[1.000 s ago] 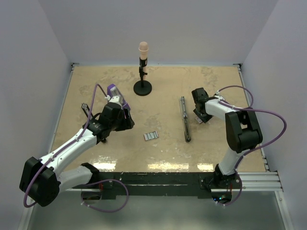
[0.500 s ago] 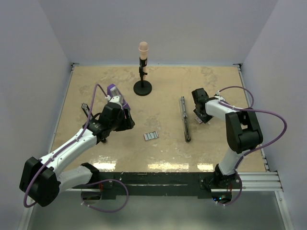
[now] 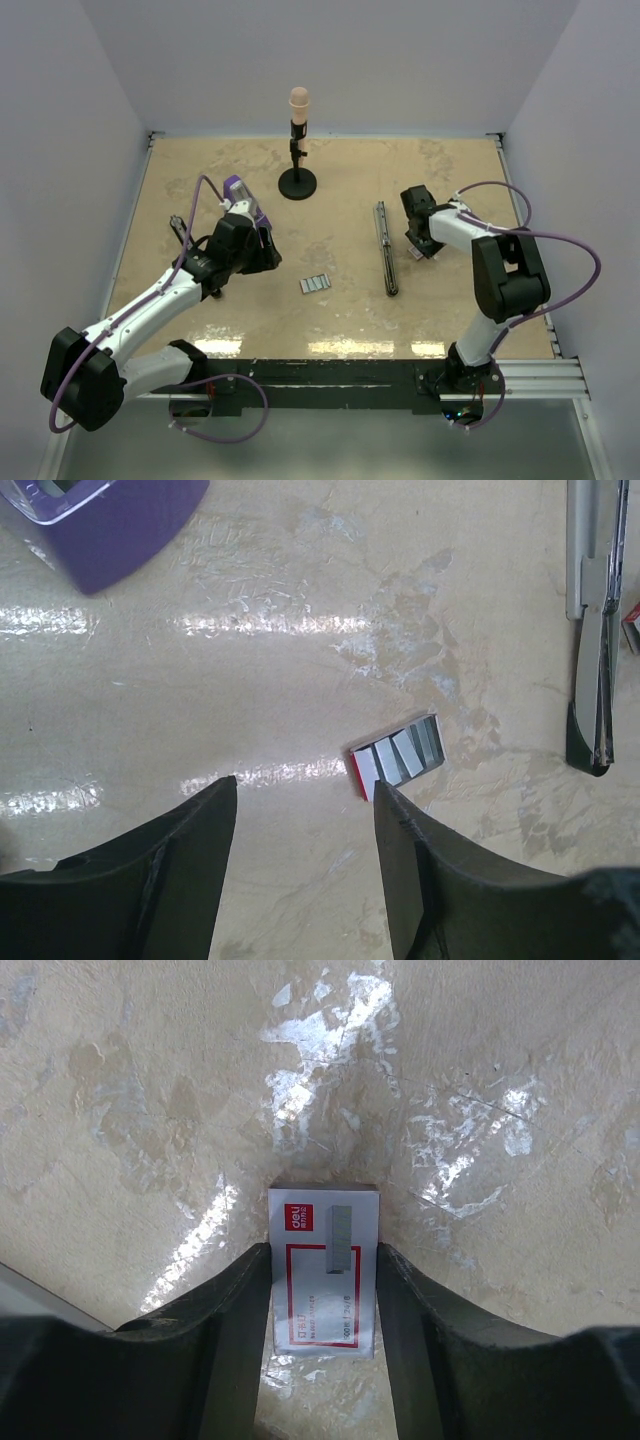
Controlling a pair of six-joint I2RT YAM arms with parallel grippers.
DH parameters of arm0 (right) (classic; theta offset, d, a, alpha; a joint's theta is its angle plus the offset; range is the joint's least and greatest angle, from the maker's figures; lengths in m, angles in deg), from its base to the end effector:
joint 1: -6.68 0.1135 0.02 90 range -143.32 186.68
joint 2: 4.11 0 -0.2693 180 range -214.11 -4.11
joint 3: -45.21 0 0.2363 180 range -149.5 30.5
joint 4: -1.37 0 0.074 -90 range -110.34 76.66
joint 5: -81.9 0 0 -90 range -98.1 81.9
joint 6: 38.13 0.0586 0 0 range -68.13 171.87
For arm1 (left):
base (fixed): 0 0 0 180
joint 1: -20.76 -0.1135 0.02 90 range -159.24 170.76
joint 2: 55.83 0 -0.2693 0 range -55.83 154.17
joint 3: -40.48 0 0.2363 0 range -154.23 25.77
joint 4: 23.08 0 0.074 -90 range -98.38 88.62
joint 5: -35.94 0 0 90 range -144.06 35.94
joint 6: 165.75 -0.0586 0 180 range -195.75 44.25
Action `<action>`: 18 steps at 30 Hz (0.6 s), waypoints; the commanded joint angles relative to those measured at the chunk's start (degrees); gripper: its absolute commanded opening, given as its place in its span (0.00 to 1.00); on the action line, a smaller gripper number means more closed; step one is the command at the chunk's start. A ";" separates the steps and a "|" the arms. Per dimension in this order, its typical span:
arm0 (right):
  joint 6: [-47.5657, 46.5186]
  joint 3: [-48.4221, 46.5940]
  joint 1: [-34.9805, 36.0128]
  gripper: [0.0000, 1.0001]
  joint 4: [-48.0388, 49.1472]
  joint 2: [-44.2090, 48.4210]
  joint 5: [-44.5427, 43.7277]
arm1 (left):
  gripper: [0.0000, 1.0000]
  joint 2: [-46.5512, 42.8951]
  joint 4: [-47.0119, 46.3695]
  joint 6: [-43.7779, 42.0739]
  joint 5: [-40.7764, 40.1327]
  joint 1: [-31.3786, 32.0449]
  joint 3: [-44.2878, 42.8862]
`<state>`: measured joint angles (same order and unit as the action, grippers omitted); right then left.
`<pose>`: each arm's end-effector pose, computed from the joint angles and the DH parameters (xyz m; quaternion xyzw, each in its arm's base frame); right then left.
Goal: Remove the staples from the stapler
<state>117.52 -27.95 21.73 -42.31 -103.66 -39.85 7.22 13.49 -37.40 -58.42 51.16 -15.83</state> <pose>0.3156 0.0529 0.1576 0.4477 0.8363 -0.0976 0.3013 0.1998 -0.1120 0.2350 -0.0786 0.9142 -0.1947 0.3465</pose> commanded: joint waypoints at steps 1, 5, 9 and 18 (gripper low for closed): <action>1.59 0.19 -0.11 0.47 -1.70 2.69 -1.21 | 0.61 -0.20 -1.92 0.59 1.63 -0.42 -0.58; 1.50 0.27 0.07 0.46 -1.97 3.39 -1.56 | 0.61 -0.82 -1.48 0.59 1.55 -0.60 -1.20; 1.15 -0.43 0.51 0.46 -3.02 4.45 -1.30 | 0.61 -0.21 -0.69 0.06 2.08 -1.91 -1.90; 1.85 -4.64 4.81 0.46 -7.14 8.84 -0.86 | 0.61 -0.73 3.52 -2.58 3.39 -9.98 -5.85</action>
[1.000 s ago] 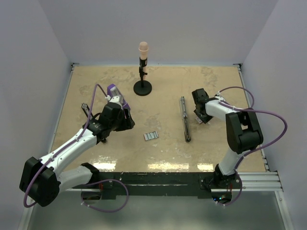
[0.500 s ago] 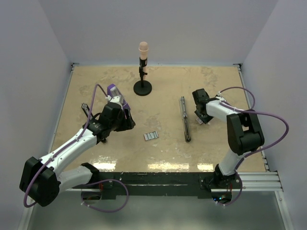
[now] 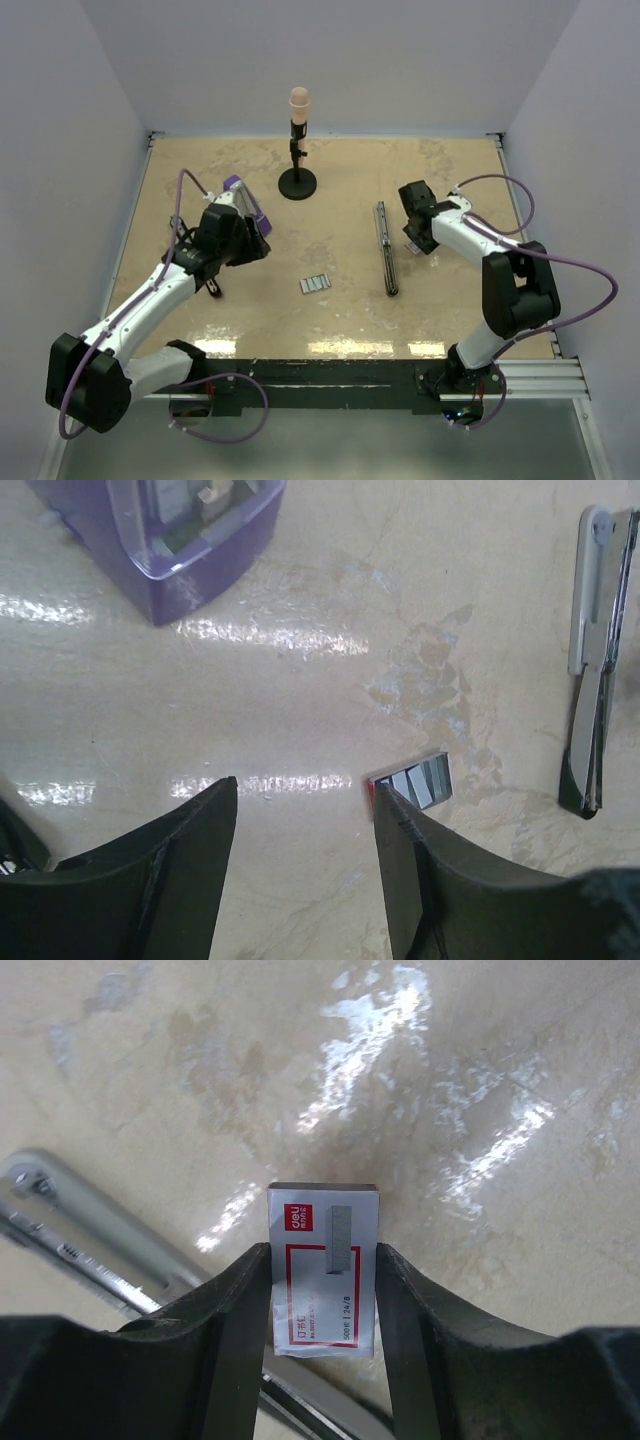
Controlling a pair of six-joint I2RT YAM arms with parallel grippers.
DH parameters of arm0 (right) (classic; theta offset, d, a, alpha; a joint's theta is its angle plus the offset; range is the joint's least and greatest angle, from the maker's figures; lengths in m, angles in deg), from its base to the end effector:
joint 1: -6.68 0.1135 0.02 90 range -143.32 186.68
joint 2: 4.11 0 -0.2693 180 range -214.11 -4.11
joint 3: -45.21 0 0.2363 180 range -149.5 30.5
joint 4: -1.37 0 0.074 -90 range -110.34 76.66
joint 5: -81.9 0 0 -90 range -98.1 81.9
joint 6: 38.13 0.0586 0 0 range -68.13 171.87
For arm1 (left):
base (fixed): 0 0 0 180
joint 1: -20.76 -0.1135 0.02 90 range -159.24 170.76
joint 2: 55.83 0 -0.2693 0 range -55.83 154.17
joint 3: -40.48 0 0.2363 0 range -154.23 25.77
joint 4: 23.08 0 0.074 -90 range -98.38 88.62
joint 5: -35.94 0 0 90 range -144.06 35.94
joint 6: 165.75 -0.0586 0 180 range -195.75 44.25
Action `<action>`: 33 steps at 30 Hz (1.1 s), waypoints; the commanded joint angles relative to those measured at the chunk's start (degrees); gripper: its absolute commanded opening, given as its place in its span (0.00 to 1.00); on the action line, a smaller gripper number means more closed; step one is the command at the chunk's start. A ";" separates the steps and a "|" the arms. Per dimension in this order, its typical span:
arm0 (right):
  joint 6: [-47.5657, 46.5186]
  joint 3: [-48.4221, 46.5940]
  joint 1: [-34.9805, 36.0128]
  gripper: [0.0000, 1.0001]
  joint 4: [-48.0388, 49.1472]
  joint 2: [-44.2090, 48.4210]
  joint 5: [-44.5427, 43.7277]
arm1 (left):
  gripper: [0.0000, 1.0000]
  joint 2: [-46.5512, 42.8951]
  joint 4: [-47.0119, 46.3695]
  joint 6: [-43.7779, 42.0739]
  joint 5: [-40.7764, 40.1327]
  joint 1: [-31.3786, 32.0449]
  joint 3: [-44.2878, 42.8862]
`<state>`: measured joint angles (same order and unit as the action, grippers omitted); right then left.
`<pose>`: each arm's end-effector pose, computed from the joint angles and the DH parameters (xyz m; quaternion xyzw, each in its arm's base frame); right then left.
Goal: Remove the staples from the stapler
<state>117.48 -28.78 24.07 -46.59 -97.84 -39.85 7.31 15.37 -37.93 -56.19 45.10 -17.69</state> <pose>0.3021 0.0623 0.1878 0.4338 0.8398 -0.0778 0.3171 0.2105 -0.0928 0.2422 -0.1151 0.9111 -0.1895 0.3474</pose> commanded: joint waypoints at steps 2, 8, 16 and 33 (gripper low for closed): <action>3.55 -5.22 5.89 0.46 -3.74 3.64 -0.86 | 0.61 -1.34 2.27 -2.58 1.16 -6.31 -5.05; 10.41 -10.13 19.51 0.47 -6.91 0.76 1.51 | 0.61 -3.28 4.02 -3.28 0.64 -11.32 -6.28; 22.62 -20.24 40.85 0.47 -11.57 -6.63 3.53 | 0.61 -4.51 4.38 -3.72 3.98 -16.60 -4.79; 35.56 -35.45 53.10 0.64 -15.69 -22.19 6.35 | 0.61 -4.95 2.53 -4.51 10.47 -20.21 0.39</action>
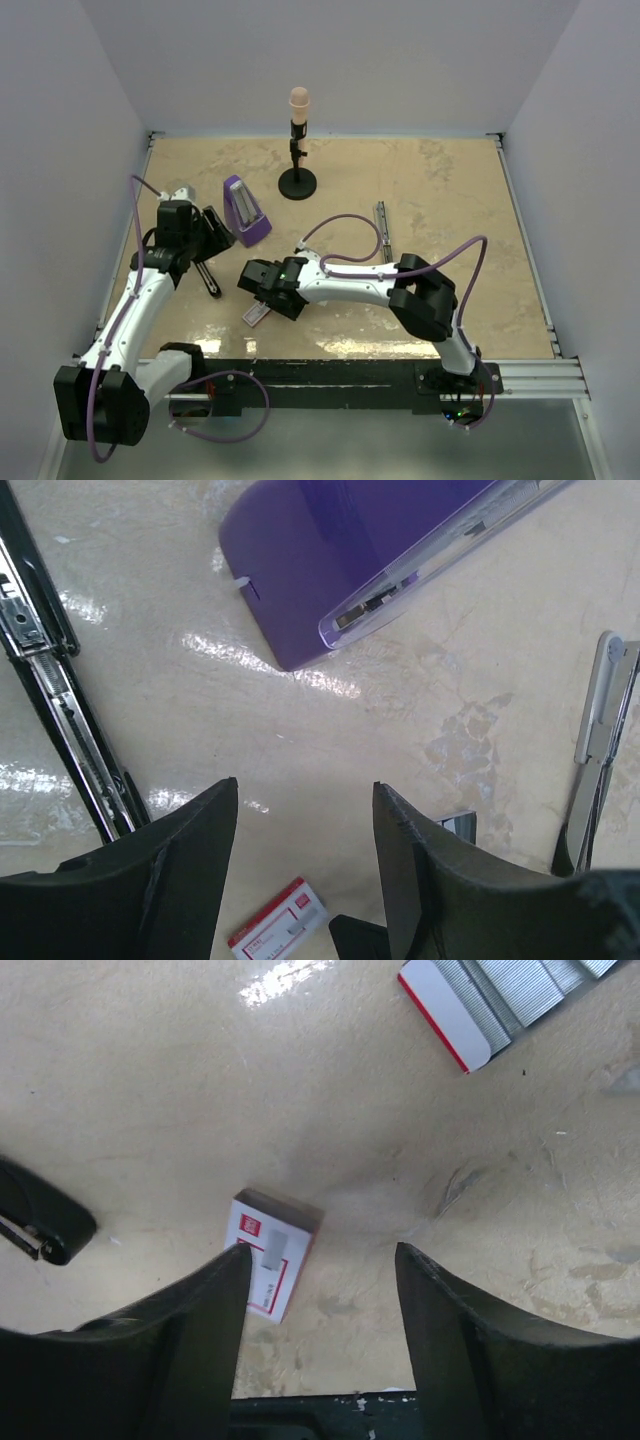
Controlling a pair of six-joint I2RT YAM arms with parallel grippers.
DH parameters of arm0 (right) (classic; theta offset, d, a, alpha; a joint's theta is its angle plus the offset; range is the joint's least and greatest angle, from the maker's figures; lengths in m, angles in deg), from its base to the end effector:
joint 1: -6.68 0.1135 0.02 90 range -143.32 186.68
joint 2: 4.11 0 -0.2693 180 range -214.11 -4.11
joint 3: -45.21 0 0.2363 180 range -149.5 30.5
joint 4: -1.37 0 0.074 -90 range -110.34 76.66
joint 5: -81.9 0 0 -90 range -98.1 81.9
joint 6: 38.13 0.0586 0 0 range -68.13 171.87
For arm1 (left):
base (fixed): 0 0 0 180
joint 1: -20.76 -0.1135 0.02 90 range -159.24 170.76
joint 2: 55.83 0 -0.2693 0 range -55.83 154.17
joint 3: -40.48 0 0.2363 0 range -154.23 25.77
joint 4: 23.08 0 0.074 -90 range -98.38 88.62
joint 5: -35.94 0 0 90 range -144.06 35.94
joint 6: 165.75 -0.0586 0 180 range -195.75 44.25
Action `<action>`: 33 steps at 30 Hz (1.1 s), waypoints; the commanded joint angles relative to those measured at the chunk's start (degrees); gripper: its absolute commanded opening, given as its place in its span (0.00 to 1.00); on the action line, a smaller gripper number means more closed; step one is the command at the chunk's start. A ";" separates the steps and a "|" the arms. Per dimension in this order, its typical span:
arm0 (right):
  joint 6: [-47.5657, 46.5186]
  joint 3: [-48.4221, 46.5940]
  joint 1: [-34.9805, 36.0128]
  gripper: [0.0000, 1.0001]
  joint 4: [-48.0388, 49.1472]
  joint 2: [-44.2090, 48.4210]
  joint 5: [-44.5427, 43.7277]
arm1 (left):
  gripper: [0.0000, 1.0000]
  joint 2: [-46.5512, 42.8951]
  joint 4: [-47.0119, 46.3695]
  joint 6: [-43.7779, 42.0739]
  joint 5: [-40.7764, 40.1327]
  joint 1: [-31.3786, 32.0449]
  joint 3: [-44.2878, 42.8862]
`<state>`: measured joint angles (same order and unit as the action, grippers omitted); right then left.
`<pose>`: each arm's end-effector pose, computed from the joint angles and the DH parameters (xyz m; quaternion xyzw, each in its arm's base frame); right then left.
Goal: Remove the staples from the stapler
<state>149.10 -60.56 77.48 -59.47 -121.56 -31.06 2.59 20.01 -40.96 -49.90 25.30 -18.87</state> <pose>0.1577 0.3834 0.1826 0.2509 0.9361 0.1276 0.2112 0.2124 -0.0211 0.2579 -0.2242 0.8857 -0.1676 0.3704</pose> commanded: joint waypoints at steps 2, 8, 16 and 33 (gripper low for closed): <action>2.27 -4.82 -0.40 0.67 -3.36 2.48 -4.45 | 0.61 0.29 -2.63 -1.82 4.89 -0.40 2.28; -21.14 7.36 -1.81 0.66 15.27 11.61 -11.84 | 0.60 0.91 -2.72 -2.26 8.05 -0.40 3.86; -69.63 27.07 -3.75 0.67 41.22 24.19 0.12 | 0.57 2.67 5.43 -2.18 4.80 -0.40 -2.64; -63.75 50.54 -7.86 0.64 52.38 50.38 3.71 | 0.00 -12.97 26.54 32.87 -6.98 -0.23 14.58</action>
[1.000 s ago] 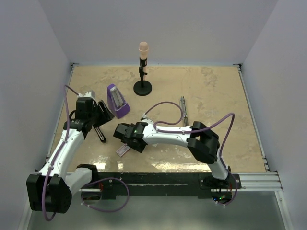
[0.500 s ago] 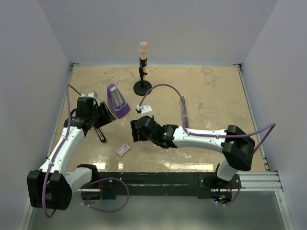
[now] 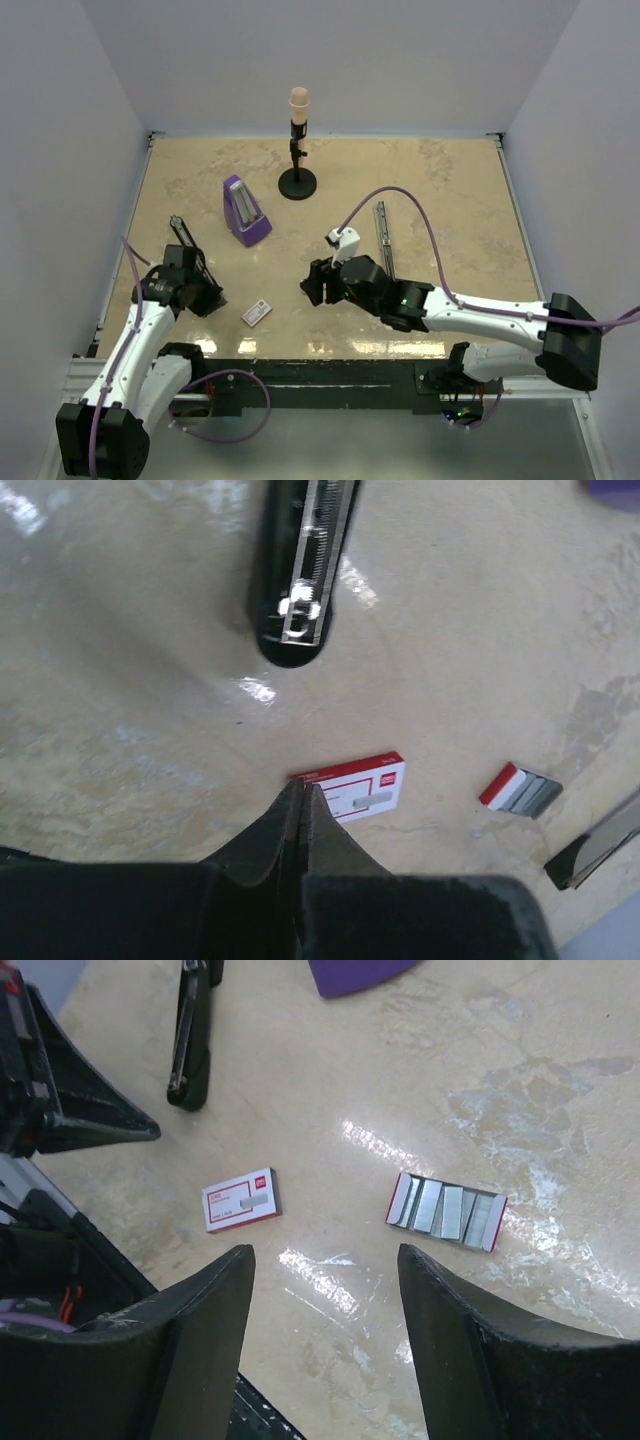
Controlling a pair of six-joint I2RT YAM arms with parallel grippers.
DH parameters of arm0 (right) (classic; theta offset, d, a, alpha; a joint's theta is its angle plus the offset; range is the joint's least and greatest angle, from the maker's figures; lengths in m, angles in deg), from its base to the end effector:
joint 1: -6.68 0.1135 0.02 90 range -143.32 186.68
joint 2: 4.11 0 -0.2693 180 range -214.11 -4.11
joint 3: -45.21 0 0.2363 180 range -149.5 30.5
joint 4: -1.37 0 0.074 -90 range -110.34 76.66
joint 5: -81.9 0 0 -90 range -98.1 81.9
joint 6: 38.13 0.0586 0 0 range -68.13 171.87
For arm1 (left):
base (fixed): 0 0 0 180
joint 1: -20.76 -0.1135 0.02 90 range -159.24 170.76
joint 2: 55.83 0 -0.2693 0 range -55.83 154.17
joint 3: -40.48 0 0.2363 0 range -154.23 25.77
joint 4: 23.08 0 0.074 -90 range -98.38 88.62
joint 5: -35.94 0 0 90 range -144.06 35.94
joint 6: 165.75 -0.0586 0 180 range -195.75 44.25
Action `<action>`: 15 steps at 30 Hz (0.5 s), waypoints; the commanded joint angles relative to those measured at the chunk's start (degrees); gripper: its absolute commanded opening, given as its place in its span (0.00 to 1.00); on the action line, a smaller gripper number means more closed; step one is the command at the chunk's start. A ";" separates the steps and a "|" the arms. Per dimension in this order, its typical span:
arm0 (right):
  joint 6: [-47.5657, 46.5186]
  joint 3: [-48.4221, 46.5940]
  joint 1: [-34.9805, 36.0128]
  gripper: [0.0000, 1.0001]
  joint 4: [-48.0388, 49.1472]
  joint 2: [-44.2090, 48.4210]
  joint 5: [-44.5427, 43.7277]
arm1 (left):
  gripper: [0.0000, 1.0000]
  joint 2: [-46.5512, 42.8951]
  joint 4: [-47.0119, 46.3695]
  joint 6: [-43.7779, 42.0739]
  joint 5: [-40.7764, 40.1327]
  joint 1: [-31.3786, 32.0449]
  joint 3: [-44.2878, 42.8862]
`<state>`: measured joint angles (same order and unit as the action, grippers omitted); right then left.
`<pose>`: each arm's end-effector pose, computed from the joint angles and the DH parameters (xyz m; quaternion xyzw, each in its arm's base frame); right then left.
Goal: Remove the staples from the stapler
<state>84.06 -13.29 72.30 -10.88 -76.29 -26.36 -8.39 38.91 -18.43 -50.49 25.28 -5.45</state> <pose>0.1339 0.2509 0.2573 -0.1601 0.8258 0.3063 0.4456 0.1325 -0.0141 0.1871 -0.4262 0.8746 -0.1437 0.1810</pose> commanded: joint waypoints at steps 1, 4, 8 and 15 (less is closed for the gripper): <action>1.30 3.88 -4.09 0.64 3.35 6.08 -0.29 | 0.00 -2.61 8.17 11.31 -6.21 -0.03 2.82; 0.43 6.70 -9.28 0.64 4.39 10.30 2.96 | 0.00 -2.53 10.87 19.30 -7.87 5.40 2.67; -0.19 8.19 -11.92 0.65 4.75 13.99 3.32 | 0.00 -0.34 11.52 25.90 -6.93 10.77 4.41; -0.54 7.67 -12.63 0.66 5.27 12.95 4.64 | 0.00 4.77 10.37 28.28 -5.24 13.15 5.47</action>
<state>84.25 -5.16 60.00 -8.06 -63.00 -23.24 -4.17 48.62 5.33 -55.78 37.67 0.28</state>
